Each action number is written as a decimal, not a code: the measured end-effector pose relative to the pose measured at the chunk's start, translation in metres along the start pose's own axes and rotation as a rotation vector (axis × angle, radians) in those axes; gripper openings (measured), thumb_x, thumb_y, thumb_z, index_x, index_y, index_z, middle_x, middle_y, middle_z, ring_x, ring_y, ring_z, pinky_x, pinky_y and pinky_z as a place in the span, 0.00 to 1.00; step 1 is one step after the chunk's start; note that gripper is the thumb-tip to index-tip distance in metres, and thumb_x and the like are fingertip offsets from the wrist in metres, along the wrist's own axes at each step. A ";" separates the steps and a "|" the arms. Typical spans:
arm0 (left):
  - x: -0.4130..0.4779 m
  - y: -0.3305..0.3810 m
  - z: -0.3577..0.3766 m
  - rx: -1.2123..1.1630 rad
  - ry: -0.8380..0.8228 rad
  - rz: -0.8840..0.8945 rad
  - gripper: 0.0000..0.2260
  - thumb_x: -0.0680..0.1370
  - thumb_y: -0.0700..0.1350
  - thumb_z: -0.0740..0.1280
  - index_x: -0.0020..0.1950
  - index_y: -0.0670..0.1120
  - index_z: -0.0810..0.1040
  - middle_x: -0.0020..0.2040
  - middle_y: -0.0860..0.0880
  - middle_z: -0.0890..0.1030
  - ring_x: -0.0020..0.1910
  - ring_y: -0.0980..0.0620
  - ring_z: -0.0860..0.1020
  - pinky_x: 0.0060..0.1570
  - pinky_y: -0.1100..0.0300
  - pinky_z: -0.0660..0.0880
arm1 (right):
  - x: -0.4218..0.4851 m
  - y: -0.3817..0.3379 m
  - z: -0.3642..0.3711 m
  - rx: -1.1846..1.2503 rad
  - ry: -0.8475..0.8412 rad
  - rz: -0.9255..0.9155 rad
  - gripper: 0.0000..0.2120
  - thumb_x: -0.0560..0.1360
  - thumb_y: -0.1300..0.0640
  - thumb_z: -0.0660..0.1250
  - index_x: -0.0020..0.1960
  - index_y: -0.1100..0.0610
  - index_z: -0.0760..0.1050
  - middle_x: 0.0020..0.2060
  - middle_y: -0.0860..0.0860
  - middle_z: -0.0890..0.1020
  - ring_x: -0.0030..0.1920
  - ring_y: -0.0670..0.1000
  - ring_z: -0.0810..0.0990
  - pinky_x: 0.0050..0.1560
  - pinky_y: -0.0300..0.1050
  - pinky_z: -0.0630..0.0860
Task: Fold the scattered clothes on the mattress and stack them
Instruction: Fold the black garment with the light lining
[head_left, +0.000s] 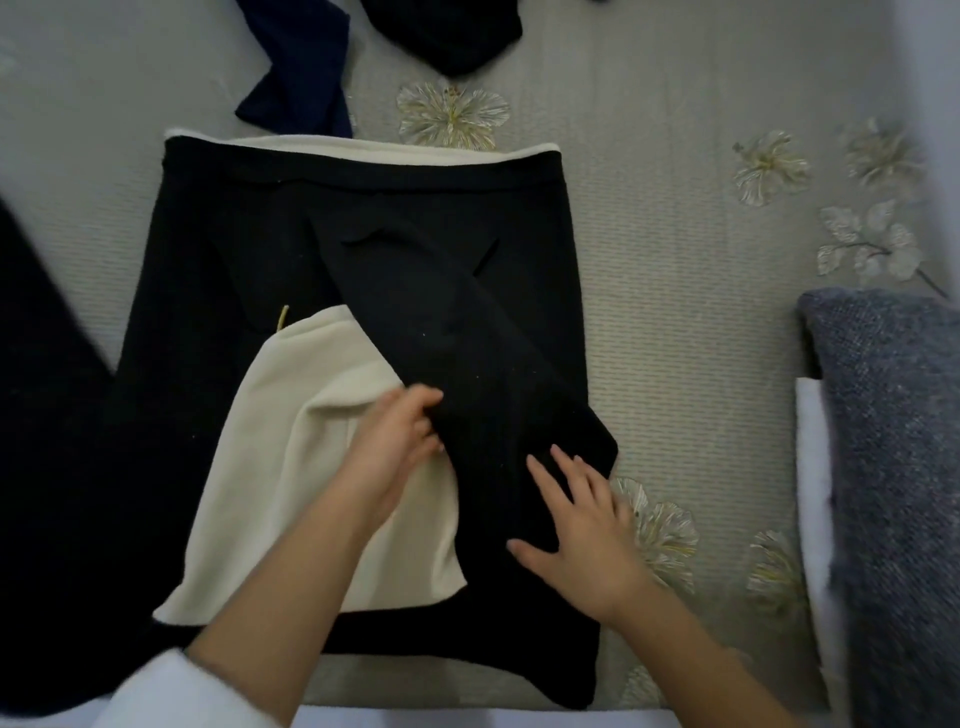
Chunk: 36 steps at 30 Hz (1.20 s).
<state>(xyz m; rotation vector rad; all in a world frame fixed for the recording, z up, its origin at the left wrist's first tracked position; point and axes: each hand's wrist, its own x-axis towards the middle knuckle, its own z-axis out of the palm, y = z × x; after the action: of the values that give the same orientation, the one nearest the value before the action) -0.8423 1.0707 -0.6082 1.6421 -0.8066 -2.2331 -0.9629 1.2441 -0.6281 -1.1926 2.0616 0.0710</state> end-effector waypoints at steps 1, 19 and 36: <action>0.011 0.014 0.002 0.021 0.030 0.045 0.12 0.78 0.41 0.64 0.60 0.42 0.76 0.54 0.45 0.83 0.53 0.48 0.82 0.57 0.53 0.76 | 0.002 -0.002 0.000 0.001 0.017 0.009 0.40 0.74 0.34 0.60 0.77 0.43 0.44 0.77 0.44 0.45 0.76 0.50 0.43 0.74 0.56 0.48; 0.100 0.098 -0.077 0.270 0.326 0.397 0.11 0.81 0.45 0.62 0.62 0.54 0.77 0.58 0.53 0.79 0.58 0.52 0.77 0.62 0.51 0.74 | 0.033 -0.020 0.019 -0.096 0.200 0.049 0.36 0.75 0.31 0.48 0.76 0.41 0.37 0.75 0.52 0.32 0.73 0.54 0.27 0.74 0.56 0.34; 0.080 0.067 -0.120 1.621 0.102 0.619 0.24 0.82 0.56 0.50 0.78 0.58 0.51 0.79 0.53 0.47 0.77 0.49 0.40 0.73 0.44 0.41 | 0.043 -0.079 0.029 -0.048 0.218 -0.091 0.32 0.76 0.35 0.42 0.76 0.43 0.36 0.76 0.46 0.37 0.75 0.46 0.30 0.74 0.49 0.33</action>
<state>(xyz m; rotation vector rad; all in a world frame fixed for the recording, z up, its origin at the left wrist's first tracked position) -0.7640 0.9416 -0.6586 1.3875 -2.9304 -0.7990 -0.8976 1.1797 -0.6520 -1.3741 2.1992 -0.0551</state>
